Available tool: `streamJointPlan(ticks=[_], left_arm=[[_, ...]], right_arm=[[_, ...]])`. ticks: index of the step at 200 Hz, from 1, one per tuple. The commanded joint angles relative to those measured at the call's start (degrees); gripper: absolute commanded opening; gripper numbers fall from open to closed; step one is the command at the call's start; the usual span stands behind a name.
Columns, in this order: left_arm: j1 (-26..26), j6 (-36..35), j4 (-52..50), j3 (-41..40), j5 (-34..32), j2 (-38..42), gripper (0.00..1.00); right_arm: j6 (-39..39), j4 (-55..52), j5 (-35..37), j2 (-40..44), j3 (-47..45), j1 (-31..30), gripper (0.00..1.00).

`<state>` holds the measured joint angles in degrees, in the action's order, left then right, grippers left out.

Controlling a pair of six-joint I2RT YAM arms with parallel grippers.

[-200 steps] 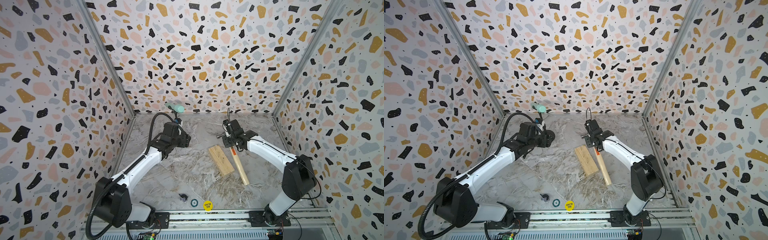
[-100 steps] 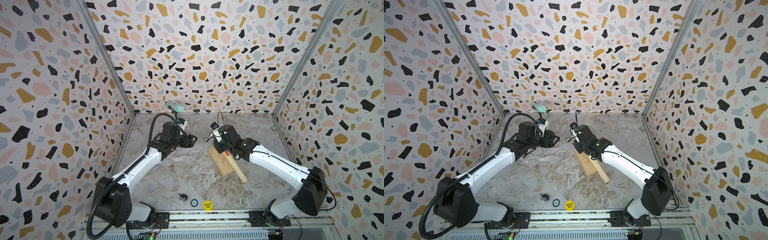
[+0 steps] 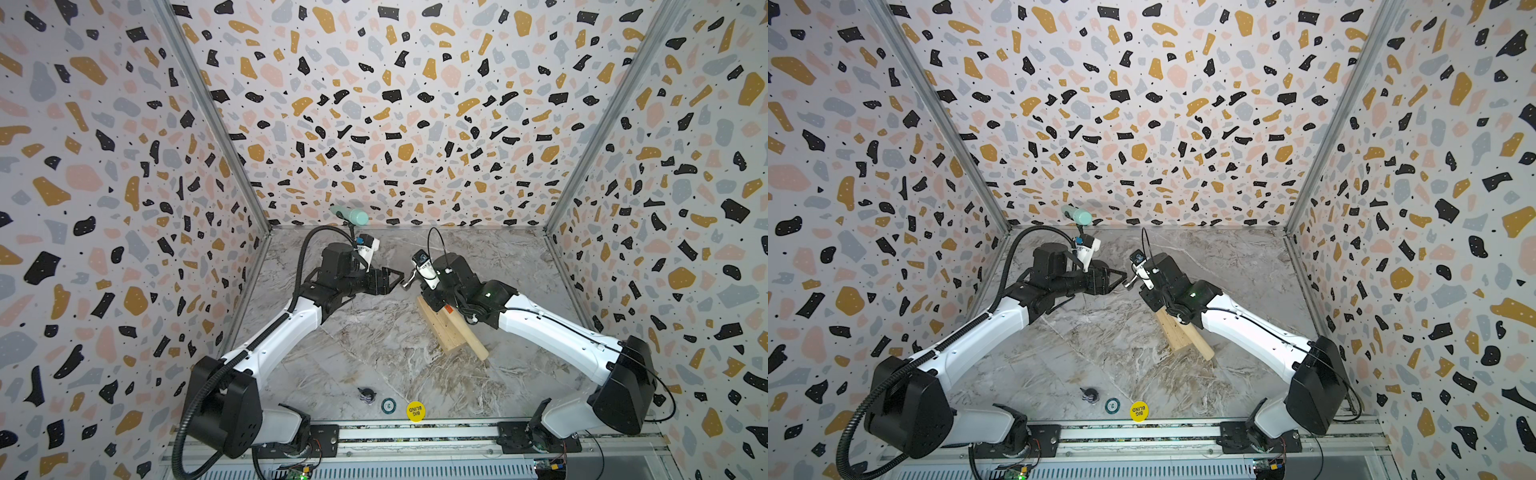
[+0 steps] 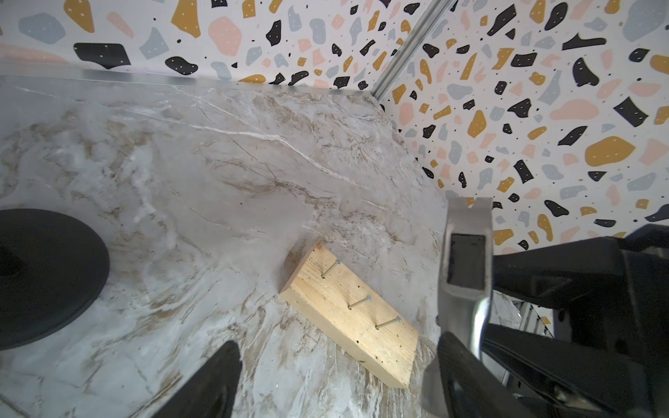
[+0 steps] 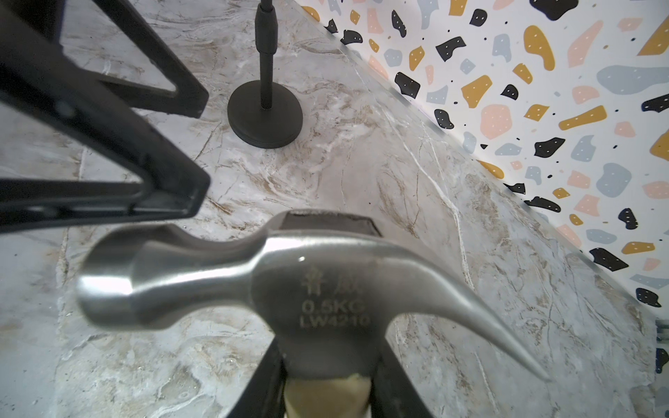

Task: Use a claw hammer to pull out a nail
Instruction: Pick up the hammer at the center of the board.

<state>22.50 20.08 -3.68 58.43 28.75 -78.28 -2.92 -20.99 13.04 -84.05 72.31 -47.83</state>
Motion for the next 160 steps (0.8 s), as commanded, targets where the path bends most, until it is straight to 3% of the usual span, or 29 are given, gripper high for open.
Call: streamJointPlan(ticks=[1, 46, 89, 160], left_arm=[[-0.47, 1.45, 3.8, -1.05, 3.1, 1.51, 0.81], [-0.68, 3.19, 6.6, -1.73, 6.53, 1.49, 0.81], [-0.65, 9.13, 12.89, -3.24, 13.18, -0.92, 0.83], [-0.7, 8.51, 11.77, -2.89, 13.41, -1.41, 0.82]], right_arm=[[-0.56, 5.86, -0.2, 2.37, 1.03, -0.47, 0.0], [-0.75, 6.85, -2.19, 1.86, 0.86, -0.59, 0.0], [-2.14, 8.04, -4.15, 1.67, 1.12, -0.95, 0.0], [-3.85, 8.23, -6.37, 1.04, 1.68, -1.65, 0.0]])
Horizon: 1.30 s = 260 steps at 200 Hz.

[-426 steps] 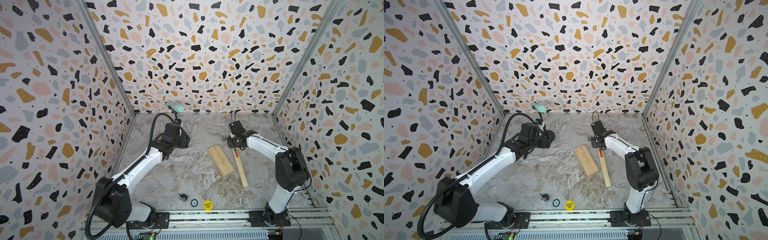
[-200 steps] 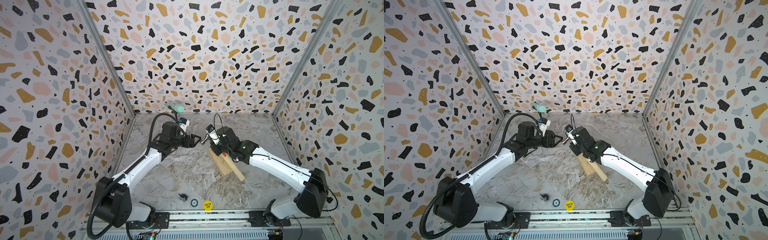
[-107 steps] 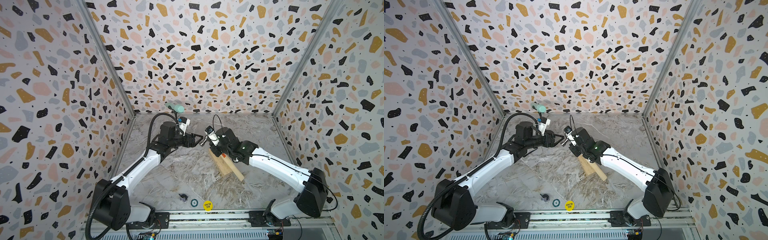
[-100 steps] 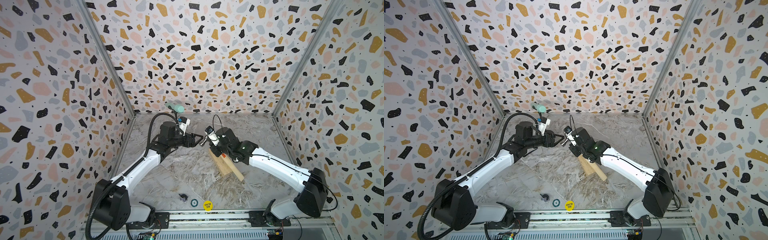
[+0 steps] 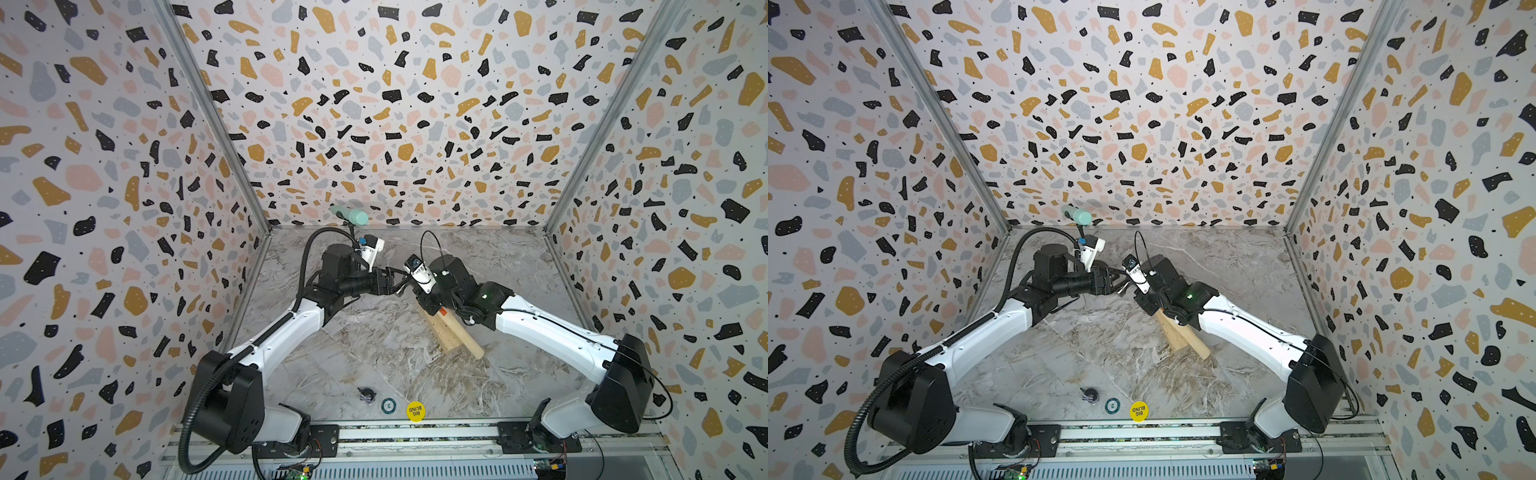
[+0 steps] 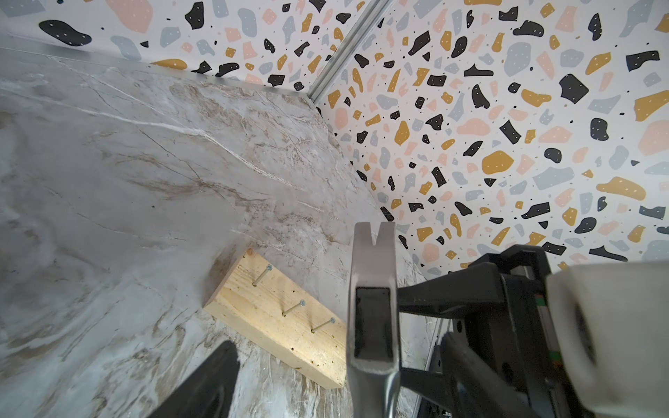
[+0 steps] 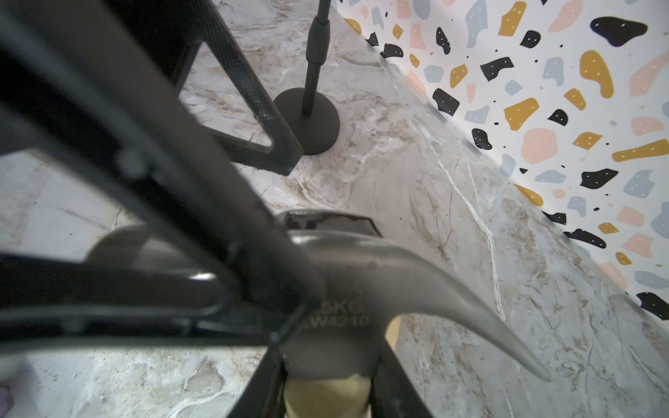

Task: Use a claw hammer to pull out a nail
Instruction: Pick up the hammer at the center of the board.

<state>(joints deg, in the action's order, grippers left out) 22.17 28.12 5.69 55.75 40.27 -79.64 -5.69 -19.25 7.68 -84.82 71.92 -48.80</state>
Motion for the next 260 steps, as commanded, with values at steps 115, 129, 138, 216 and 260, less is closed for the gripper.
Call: streamJointPlan(ticks=[115, 129, 138, 216, 260], left_arm=[[0.27, 0.72, 1.86, 0.06, 3.12, -1.71, 0.76], [0.39, 0.65, 1.78, 0.06, 3.15, -1.7, 0.74], [0.38, 0.52, 1.58, 0.14, 2.93, -1.73, 0.73], [0.78, -0.23, 0.46, 0.49, 2.88, -1.88, 0.66], [0.9, -0.29, 0.35, 0.52, 3.06, -1.88, 0.6]], right_arm=[[-3.86, 7.6, -0.77, 0.74, 3.75, -2.53, 0.0], [-4.15, 7.62, -0.65, 0.28, 4.09, -2.69, 0.0], [-4.31, 7.42, -0.41, -0.06, 4.35, -2.79, 0.0], [-5.63, 7.78, 0.77, -1.53, 6.19, -2.87, 0.0], [-6.43, 7.95, 2.15, -2.53, 6.91, -2.8, 0.0]])
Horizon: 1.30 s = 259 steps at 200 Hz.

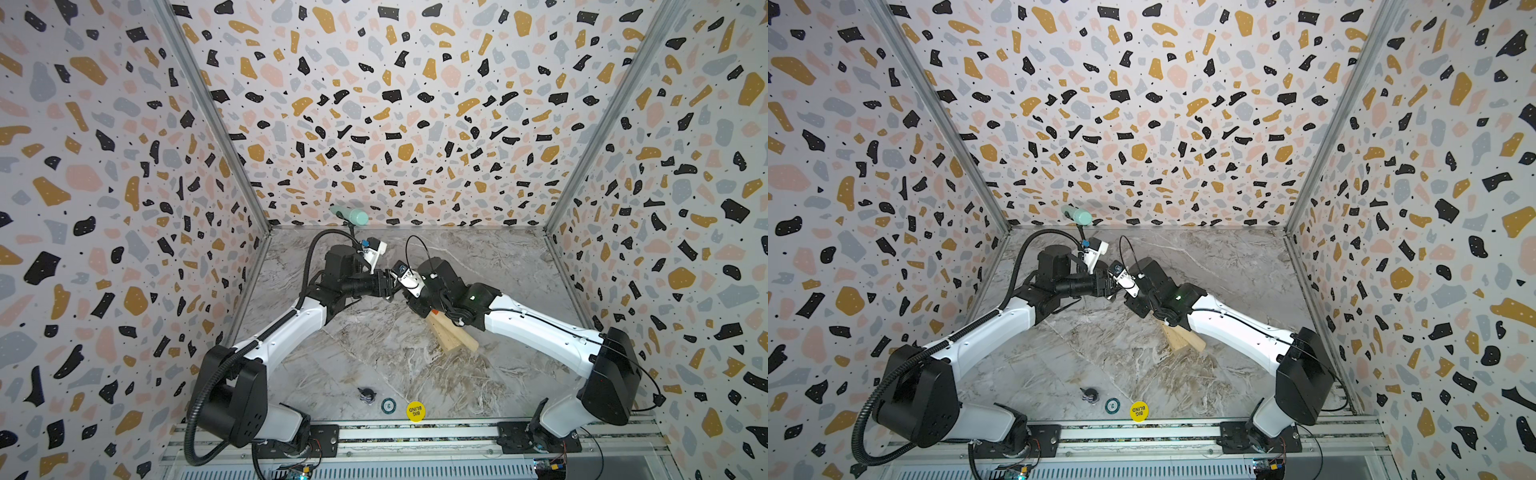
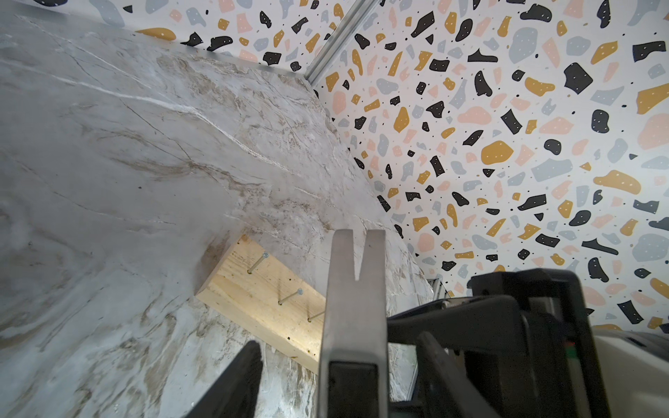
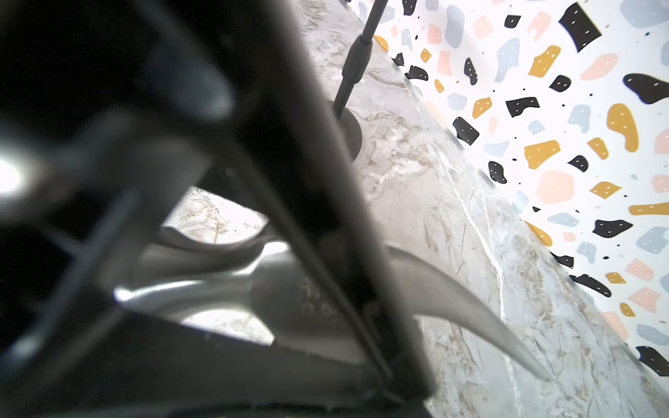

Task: Use a claw hammer to pull out a nail
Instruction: Pick up the hammer at the center of the board.

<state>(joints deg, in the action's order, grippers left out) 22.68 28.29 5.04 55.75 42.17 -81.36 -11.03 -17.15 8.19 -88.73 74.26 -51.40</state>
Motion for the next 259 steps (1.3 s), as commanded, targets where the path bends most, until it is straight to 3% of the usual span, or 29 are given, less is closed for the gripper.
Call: streamJointPlan(ticks=[1, 157, 206, 259], left_arm=[[0.46, -0.49, 1.02, 0.55, 1.16, -0.13, 0.6], [1.53, 1.02, 2.79, 0.23, 2.99, -1.06, 0.37], [1.52, 2.6, 4.79, -0.2, 4.14, -1.16, 0.22], [1.47, 3.91, 6.53, -0.67, 5.26, -1.17, 0.18]], right_arm=[[-1.1, 5.87, 1.65, 1.33, 4.58, -0.2, 0.0], [-1.89, 7.12, 1.15, 2.06, 3.46, 0.15, 0.0], [-1.72, 7.95, 0.61, 2.42, 2.73, 0.73, 0.0], [-1.46, 8.05, 0.35, 2.77, 2.38, 1.04, 0.0]])
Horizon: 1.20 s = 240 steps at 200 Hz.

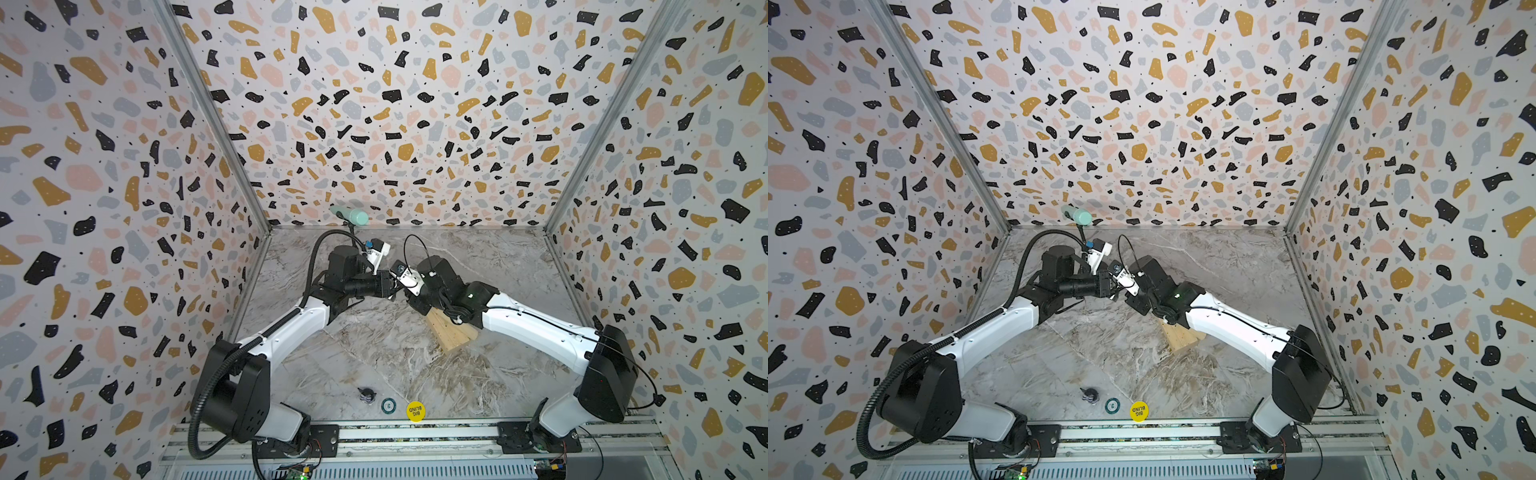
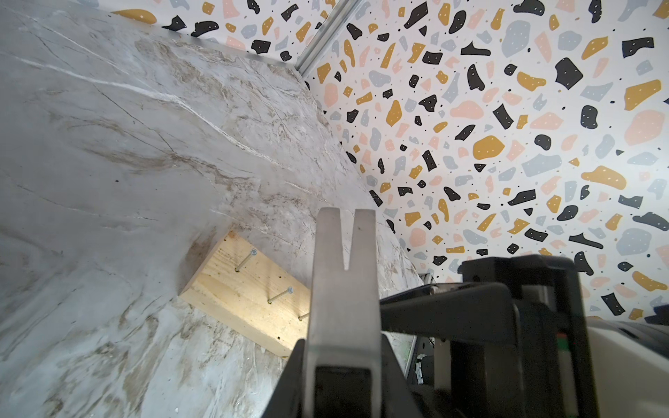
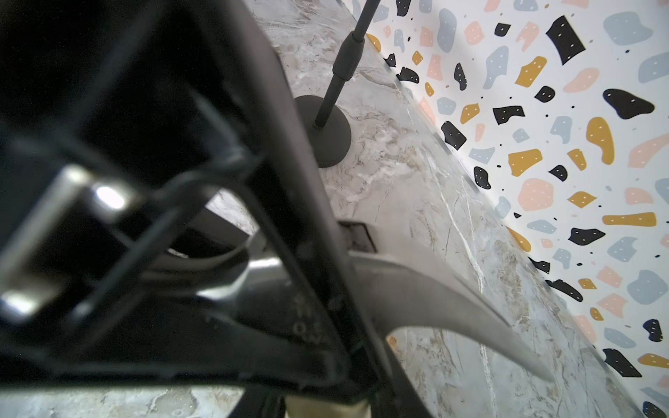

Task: Use a claw hammer to pull out a nail
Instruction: Pick up the hammer at the center of the board.

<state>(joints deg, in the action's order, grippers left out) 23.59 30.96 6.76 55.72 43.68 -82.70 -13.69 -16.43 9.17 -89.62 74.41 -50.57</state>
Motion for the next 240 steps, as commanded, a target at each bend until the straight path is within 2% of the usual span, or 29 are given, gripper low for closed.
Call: streamJointPlan(ticks=[1, 24, 39, 47, 62, 73, 97, 138, 154, 201, 240], left_arm=[[0.57, 1.36, 4.91, -0.68, 3.77, 0.17, 0.18], [0.61, 2.7, 6.77, -1.23, 4.66, 0.08, 0.16], [0.58, 2.57, 6.57, -1.14, 4.66, 0.17, 0.08], [0.58, 2.66, 6.87, -1.14, 4.72, 0.32, 0.0], [0.58, 3.7, 7.23, -1.38, 5.46, 0.21, 0.0], [0.62, 6.06, 11.84, -2.11, 6.4, 0.18, 0.0], [0.64, 12.63, 20.54, -4.34, 8.22, 0.2, 0.0], [1.24, 14.13, 22.33, -4.31, 8.04, 0.43, 0.0], [1.38, 14.7, 22.75, -3.89, 7.89, 0.78, 0.0], [1.4, 16.09, 23.43, -3.43, 7.31, 2.22, 0.0], [1.41, 17.03, 24.27, -3.49, 6.19, 2.8, 0.0]], right_arm=[[1.21, 7.35, -0.64, 3.66, 2.23, 0.25, 0.0], [1.3, 7.37, -0.62, 4.06, 2.25, 0.24, 0.0], [1.39, 7.2, -0.48, 4.49, 2.23, 0.24, 0.0], [1.47, 7.07, -0.46, 4.71, 2.14, 0.21, 0.0], [1.73, 6.66, -0.72, 5.28, 2.01, 0.22, 0.0], [1.98, 6.52, -0.75, 5.91, 1.53, 0.22, 0.0], [2.4, 5.84, -0.67, 7.24, 0.47, 0.2, 0.1], [3.15, 4.67, 0.39, 10.35, -1.31, 0.15, 0.28], [3.44, 4.21, 1.06, 11.43, -1.98, 0.2, 0.4], [4.46, 2.2, 1.51, 13.81, -3.5, 0.14, 0.66], [5.39, 0.56, 2.87, 15.92, -4.37, -0.47, 0.73]])
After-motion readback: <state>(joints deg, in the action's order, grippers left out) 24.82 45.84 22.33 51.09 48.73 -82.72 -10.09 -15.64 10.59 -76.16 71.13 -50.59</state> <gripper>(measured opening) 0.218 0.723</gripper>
